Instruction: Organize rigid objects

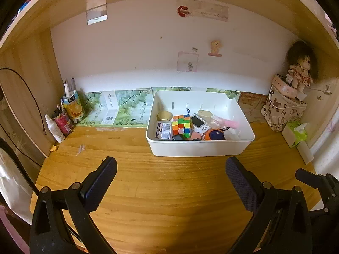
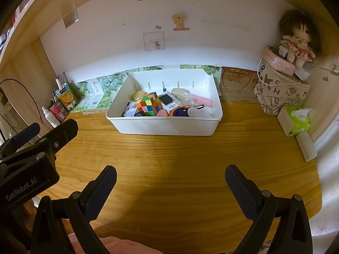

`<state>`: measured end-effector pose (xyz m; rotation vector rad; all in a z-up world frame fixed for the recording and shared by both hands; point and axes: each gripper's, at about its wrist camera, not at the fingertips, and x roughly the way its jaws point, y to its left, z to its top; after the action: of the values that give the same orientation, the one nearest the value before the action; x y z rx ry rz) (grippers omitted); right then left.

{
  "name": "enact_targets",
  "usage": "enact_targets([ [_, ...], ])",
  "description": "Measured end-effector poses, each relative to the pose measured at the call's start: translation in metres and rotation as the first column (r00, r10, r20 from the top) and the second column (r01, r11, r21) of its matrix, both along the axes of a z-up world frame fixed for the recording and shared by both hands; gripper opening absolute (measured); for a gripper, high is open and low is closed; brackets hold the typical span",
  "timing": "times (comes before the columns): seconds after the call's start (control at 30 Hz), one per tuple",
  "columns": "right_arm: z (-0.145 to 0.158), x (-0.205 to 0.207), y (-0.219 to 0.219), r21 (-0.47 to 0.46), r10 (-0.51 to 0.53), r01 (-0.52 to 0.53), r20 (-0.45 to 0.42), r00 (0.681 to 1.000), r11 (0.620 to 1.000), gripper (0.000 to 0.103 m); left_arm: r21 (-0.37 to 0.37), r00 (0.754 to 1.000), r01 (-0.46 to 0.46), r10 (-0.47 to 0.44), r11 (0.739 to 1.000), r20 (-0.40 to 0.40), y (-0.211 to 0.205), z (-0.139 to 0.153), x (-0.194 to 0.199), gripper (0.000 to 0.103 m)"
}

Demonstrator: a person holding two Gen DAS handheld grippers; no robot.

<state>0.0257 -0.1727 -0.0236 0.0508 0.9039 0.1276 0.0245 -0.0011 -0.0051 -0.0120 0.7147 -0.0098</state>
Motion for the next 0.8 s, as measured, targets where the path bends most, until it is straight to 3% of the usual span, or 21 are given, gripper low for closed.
enact_targets([
  [0.8,-0.0011,-0.0055,0.0012,-0.014,0.029,-0.030,-0.016,0.999,0.999,0.103,-0.008,1.000,0.016,-0.016,1.000,0.016,-0.0079,0.0031,-0.0104,0.102],
])
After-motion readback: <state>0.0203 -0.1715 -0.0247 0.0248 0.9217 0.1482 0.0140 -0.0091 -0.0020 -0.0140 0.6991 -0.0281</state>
